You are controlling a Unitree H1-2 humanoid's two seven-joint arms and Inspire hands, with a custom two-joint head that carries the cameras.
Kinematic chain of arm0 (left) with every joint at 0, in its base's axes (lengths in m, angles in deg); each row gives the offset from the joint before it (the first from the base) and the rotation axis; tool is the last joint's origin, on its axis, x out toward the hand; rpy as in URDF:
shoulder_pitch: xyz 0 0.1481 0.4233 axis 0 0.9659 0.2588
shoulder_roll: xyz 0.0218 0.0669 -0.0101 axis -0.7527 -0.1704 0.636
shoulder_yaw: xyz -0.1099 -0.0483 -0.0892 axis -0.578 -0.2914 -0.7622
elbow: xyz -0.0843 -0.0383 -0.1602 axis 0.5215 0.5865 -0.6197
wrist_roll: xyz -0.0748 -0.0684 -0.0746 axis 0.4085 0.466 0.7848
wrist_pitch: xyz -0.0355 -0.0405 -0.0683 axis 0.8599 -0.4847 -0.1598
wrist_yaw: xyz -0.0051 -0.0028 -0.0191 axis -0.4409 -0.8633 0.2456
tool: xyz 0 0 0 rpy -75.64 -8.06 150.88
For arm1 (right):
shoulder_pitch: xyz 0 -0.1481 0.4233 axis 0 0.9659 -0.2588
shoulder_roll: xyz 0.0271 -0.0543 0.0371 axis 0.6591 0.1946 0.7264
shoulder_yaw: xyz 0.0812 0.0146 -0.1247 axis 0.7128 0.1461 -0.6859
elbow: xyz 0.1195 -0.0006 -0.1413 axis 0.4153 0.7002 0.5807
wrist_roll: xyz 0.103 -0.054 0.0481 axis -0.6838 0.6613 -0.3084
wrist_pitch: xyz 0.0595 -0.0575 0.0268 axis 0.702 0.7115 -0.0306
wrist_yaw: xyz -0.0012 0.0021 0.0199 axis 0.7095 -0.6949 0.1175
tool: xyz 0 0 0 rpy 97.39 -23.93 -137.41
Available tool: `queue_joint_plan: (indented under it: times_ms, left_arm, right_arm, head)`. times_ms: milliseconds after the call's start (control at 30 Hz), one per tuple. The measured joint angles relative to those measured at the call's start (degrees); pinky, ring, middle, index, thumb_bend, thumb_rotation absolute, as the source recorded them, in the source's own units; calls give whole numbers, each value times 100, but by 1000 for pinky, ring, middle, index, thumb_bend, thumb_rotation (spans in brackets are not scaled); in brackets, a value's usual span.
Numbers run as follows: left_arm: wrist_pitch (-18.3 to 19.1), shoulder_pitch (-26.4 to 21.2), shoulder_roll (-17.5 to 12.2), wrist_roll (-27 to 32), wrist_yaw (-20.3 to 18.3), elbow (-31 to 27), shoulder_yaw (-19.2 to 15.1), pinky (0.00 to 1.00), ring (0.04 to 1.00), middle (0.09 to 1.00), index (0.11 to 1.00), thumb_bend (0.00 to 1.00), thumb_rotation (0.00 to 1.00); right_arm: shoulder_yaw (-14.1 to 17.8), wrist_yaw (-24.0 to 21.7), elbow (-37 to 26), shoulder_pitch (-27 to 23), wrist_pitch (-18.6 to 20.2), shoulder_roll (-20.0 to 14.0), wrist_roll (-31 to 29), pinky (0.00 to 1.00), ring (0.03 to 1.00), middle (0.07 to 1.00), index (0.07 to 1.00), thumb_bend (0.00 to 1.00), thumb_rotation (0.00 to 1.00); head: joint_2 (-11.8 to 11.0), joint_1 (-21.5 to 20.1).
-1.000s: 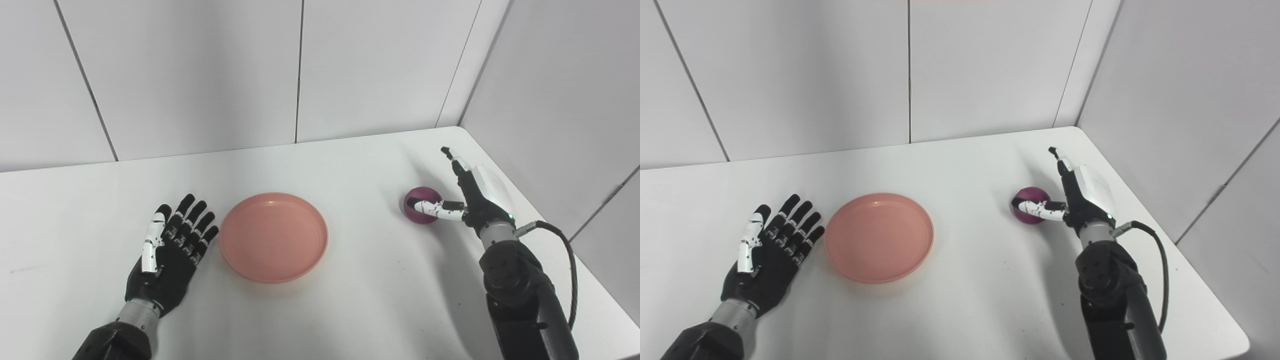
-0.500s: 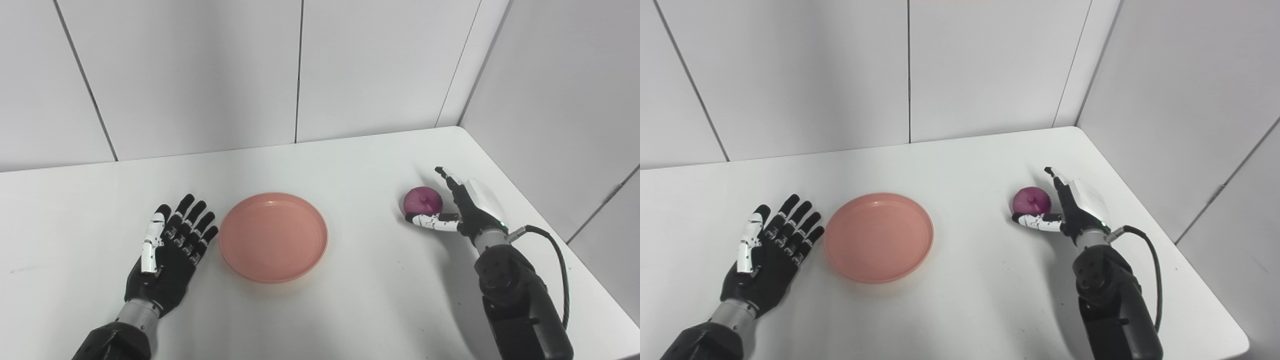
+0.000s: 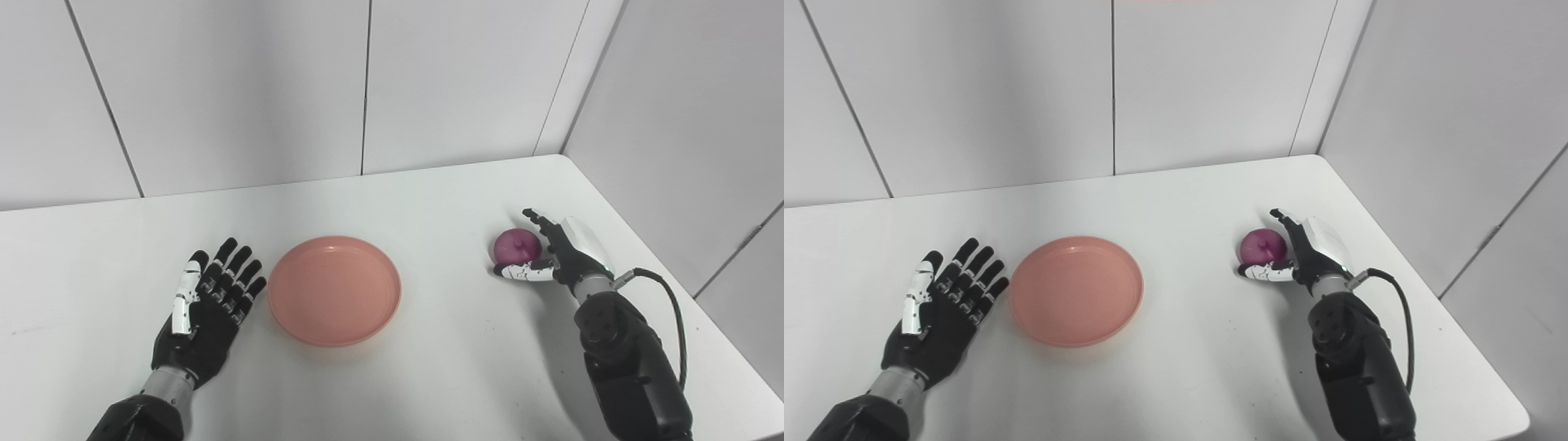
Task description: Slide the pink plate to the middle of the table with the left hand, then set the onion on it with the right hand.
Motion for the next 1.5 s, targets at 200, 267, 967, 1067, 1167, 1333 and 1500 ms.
queue_joint_plan:
  times_ms: [200, 267, 967, 1067, 1167, 1333, 1500]
  left_arm:
    - [0, 0, 0, 59, 11, -2, -7, 1000, 994, 1000, 1000, 392, 1000]
    - [0, 0, 0, 74, 21, -4, -7, 1000, 993, 1000, 1000, 394, 1000]
    - [0, 7, -8, 80, 82, -43, 28, 1000, 999, 1000, 1000, 395, 1000]
    - [0, 9, -8, 80, 101, -51, 35, 1000, 1000, 1000, 1000, 393, 1000]
    - [0, 10, -8, 80, 101, -51, 34, 1000, 1000, 1000, 1000, 391, 1000]
    - [0, 14, -10, 80, 101, -50, 34, 1000, 998, 1000, 1000, 393, 1000]
    - [0, 20, -11, 79, 115, -50, 34, 1000, 994, 1000, 1000, 386, 1000]
  right_arm:
    - [28, -2, 6, -37, 0, -15, -36, 657, 781, 832, 859, 962, 214]
    - [14, -11, 0, -30, 0, -38, -79, 687, 795, 841, 844, 934, 168]
    - [-221, -268, -84, -2, 0, -225, 145, 533, 586, 636, 639, 840, 0]
    - [-249, -256, -48, -30, 0, -228, 183, 521, 572, 617, 605, 824, 0]
    - [-325, -209, -10, -50, 0, -271, 178, 486, 549, 593, 499, 546, 120]
    - [-407, -119, 59, -90, 0, -293, 76, 426, 503, 562, 489, 519, 130]
    - [-529, 73, 97, -95, 0, -341, 19, 390, 475, 543, 488, 518, 130]
  head:
    - [0, -9]
    - [17, -9]
    - [62, -17]
    - [62, -17]
    - [62, -17]
    - [70, -9]
    - [70, 9]
